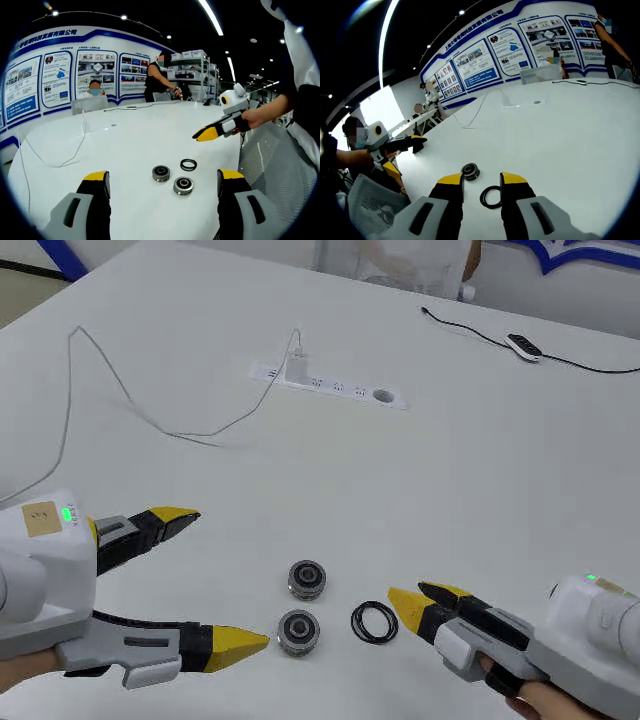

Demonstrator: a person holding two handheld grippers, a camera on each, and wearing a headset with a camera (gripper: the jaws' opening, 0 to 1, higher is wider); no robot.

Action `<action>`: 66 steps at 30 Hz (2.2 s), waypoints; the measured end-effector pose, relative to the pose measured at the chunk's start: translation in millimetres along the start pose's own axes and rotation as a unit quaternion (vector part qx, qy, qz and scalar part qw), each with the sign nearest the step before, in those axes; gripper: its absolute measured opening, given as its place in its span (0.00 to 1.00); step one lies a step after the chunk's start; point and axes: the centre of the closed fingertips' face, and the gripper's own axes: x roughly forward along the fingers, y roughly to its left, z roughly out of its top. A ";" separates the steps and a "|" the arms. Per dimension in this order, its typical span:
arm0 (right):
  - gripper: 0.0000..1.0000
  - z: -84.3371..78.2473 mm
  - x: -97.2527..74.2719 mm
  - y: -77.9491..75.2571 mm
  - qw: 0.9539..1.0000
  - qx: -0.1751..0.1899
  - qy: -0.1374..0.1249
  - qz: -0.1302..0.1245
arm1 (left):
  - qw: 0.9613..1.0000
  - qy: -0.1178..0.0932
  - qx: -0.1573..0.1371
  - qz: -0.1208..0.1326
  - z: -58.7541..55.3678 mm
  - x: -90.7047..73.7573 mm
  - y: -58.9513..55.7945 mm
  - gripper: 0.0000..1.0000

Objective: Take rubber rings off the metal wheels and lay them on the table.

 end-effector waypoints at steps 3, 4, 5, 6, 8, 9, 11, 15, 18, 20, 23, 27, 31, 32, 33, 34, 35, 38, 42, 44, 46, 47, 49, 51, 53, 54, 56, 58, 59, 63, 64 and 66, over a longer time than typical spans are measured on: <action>0.32 -0.1 -2.2 4.4 0.999 -0.033 0.003 0.008 | 1.000 -0.004 -0.008 0.007 -2.4 -3.0 -0.5 0.91; 0.34 -1.0 -2.9 5.9 0.999 -0.044 0.005 0.011 | 1.000 -0.006 -0.009 0.010 -3.0 -3.8 -0.9 0.91; 0.36 -1.7 -3.4 6.6 0.998 -0.054 0.007 0.014 | 1.000 -0.007 -0.011 0.011 -3.6 -4.9 -1.6 0.92; 0.38 -2.7 -4.1 7.4 0.998 -0.064 0.008 0.016 | 1.000 -0.008 -0.013 0.013 -4.1 -5.1 -1.6 0.92; 0.42 -5.0 -5.6 8.3 0.997 -0.079 0.010 0.024 | 1.000 -0.009 -0.018 0.017 -6.5 -6.3 -2.3 0.93; 0.44 -7.6 -7.5 10.6 0.995 -0.090 0.014 0.028 | 1.000 -0.008 -0.022 0.018 -8.7 -7.0 -2.9 0.93; 0.48 -9.5 -9.4 13.3 0.992 -0.116 0.019 0.038 | 0.999 -0.006 -0.025 0.020 -11.7 -8.0 -3.7 0.95; 0.56 -14.1 -14.9 17.8 0.987 -0.151 0.025 0.051 | 0.999 -0.001 -0.029 0.020 -16.8 -8.9 -8.9 0.98; 0.65 -20.5 -19.9 21.4 0.983 -0.168 0.034 0.063 | 0.999 0.003 -0.031 0.017 -17.6 -8.3 -14.3 1.00; 0.69 -27.1 -24.3 20.9 0.980 -0.181 0.047 0.066 | 0.999 0.010 -0.028 0.012 -20.3 -8.9 -18.0 1.00; 0.74 -32.4 -30.2 19.0 0.980 -0.183 0.053 0.063 | 1.000 0.019 -0.017 0.011 -23.2 -10.2 -17.6 1.00; 0.80 -36.7 -35.7 14.5 0.981 -0.179 0.052 0.054 | 1.000 0.015 -0.013 0.012 -23.0 -13.1 -15.5 1.00; 0.87 -36.2 -34.6 11.7 0.982 -0.179 0.049 0.042 | 0.999 0.026 -0.004 0.023 -27.4 -14.7 -11.3 1.00; 0.88 -35.9 -33.6 10.7 0.982 -0.177 0.049 0.037 | 0.999 0.027 -0.002 0.027 -28.6 -15.2 -9.7 1.00; 0.88 -35.6 -33.1 10.3 0.983 -0.175 0.049 0.035 | 0.999 0.026 -0.002 0.028 -28.9 -15.8 -9.3 1.00; 0.88 -34.8 -32.3 10.2 0.983 -0.174 0.047 0.033 | 0.999 0.026 -0.003 0.032 -29.5 -16.7 -7.3 1.00; 0.88 -34.1 -31.7 10.4 0.983 -0.173 0.046 0.032 | 0.999 0.025 -0.002 0.033 -29.6 -17.2 -6.7 1.00; 0.88 -33.6 -30.3 10.6 0.983 -0.173 0.045 0.030 | 0.999 0.025 -0.005 0.033 -30.2 -18.0 -4.9 1.00; 0.88 -32.1 -29.4 8.9 0.984 -0.170 0.042 0.022 | 0.999 0.028 -0.006 0.043 -32.0 -19.5 -0.9 1.00; 0.86 -30.8 -29.3 6.1 0.985 -0.166 0.040 0.014 | 0.998 0.024 -0.011 0.049 -31.4 -19.8 1.4 1.00; 0.85 -28.5 -29.4 2.9 0.986 -0.163 0.034 0.003 | 0.998 0.024 -0.012 0.050 -31.5 -19.9 2.1 1.00; 0.84 -27.1 -29.7 0.5 0.987 -0.157 0.030 -0.005 | 0.998 0.025 -0.012 0.052 -32.2 -20.2 2.6 1.00; 0.83 -24.0 -30.2 -3.2 0.988 -0.149 0.023 -0.017 | 0.998 0.027 -0.012 0.054 -33.4 -21.0 3.2 1.00; 0.82 -21.6 -30.7 -5.9 0.989 -0.144 0.017 -0.026 | 0.998 0.028 -0.013 0.057 -34.5 -21.9 3.8 1.00; 0.81 -21.4 -31.2 -8.2 0.990 -0.138 0.017 -0.032 | 0.998 0.029 -0.015 0.062 -35.5 -22.9 5.6 1.00; 0.80 -21.5 -31.1 -8.4 0.991 -0.132 0.016 -0.032 | 0.997 0.028 -0.018 0.063 -34.7 -23.0 5.1 1.00; 0.80 -21.8 -30.9 -7.9 0.991 -0.129 0.016 -0.031 | 0.997 0.027 -0.022 0.066 -34.6 -23.6 6.0 1.00; 0.80 -23.5 -30.5 -6.0 0.991 -0.131 0.019 -0.029 | 0.997 0.027 -0.022 0.068 -34.4 -24.3 6.4 1.00; 0.80 -24.4 -30.2 -5.0 0.991 -0.131 0.020 -0.028 | 0.997 0.028 -0.022 0.070 -34.4 -24.6 6.4 1.00; 0.79 -27.5 -29.6 -2.8 0.991 -0.128 0.024 -0.024 | 0.997 0.029 -0.024 0.072 -34.4 -25.8 5.8 1.00; 0.79 -28.1 -29.5 -1.8 0.992 -0.125 0.024 -0.023 | 0.997 0.029 -0.023 0.073 -34.8 -26.0 6.9 1.00; 0.79 -28.7 -29.5 -1.0 0.992 -0.125 0.024 -0.023 | 0.997 0.030 -0.023 0.073 -34.9 -25.9 6.4 1.00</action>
